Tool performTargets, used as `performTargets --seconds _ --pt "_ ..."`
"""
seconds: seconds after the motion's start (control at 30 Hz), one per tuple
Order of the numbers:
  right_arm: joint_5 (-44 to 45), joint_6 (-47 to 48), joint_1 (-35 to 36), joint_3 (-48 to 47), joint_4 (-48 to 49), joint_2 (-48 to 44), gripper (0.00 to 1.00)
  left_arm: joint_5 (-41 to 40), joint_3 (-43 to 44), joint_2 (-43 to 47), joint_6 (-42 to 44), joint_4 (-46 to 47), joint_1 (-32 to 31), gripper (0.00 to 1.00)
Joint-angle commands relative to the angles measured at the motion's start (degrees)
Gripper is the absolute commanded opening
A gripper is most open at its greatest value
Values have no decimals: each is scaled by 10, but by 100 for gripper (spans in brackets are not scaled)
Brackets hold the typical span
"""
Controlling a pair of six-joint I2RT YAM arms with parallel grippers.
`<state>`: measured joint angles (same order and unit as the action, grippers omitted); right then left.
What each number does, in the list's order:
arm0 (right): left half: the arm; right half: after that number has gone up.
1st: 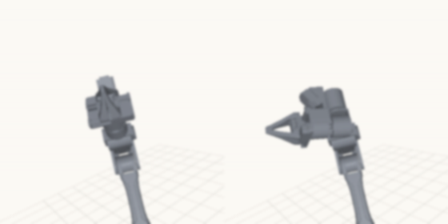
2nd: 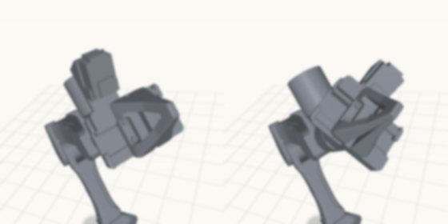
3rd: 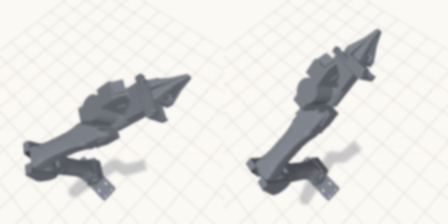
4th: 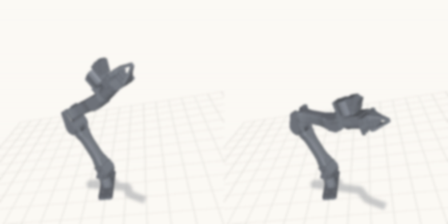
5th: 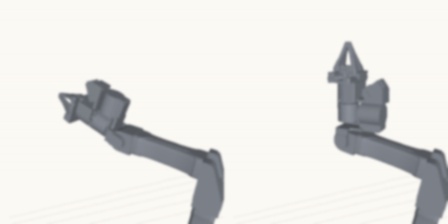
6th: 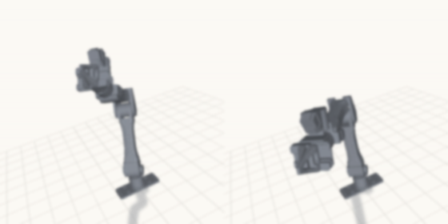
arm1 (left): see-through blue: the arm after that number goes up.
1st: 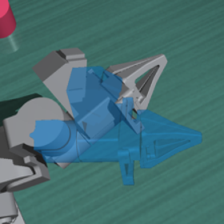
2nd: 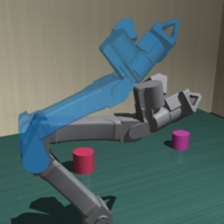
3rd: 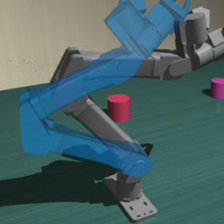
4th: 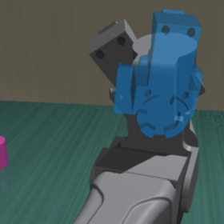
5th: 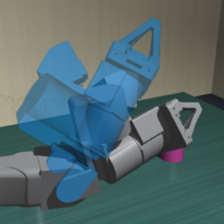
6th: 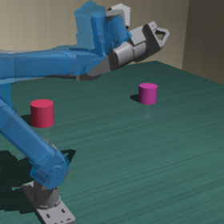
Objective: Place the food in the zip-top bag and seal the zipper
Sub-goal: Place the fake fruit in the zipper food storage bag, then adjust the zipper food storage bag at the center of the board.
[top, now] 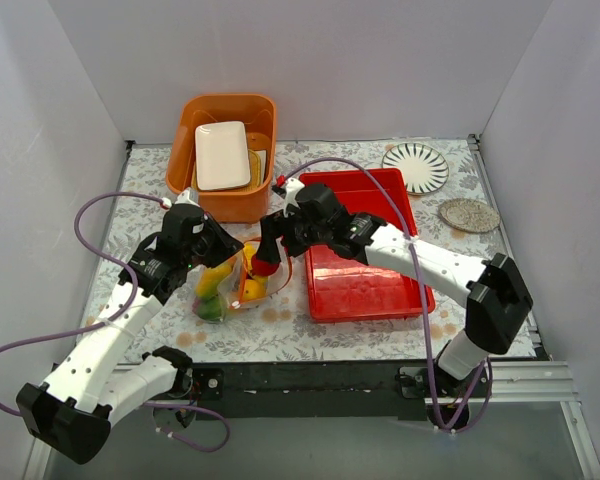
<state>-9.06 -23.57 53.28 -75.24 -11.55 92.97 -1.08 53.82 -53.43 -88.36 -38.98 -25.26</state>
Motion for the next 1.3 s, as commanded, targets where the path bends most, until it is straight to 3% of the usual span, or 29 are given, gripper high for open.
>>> performTargets --seconds 0.0,0.1,0.23,0.4,0.47,0.8,1.07,1.2,1.27 --pt "47 -6 1 28 -23 -54 92 -2 0 2 4 -4 0 0" --pt "87 -23 0 41 -42 -67 91 -3 1 -1 4 -3 0 0" --pt "95 -41 0 61 -60 -65 70 -3 0 4 0 -1 0 0" --pt "64 -59 0 83 -61 -45 58 -6 1 6 1 -6 0 0" --pt "60 -61 0 89 -55 -40 48 -6 1 6 1 -6 0 0" --pt "42 -60 -1 80 -45 -15 44 -5 1 3 1 -5 0 0" --pt "53 -58 0 84 -54 0 34 -5 -1 3 3 -5 0 0" --pt "43 -51 0 70 -61 3 7 -5 1 3 6 -6 0 0" --pt "44 -45 0 59 -59 -9 3 -2 0 2 7 -5 0 0"
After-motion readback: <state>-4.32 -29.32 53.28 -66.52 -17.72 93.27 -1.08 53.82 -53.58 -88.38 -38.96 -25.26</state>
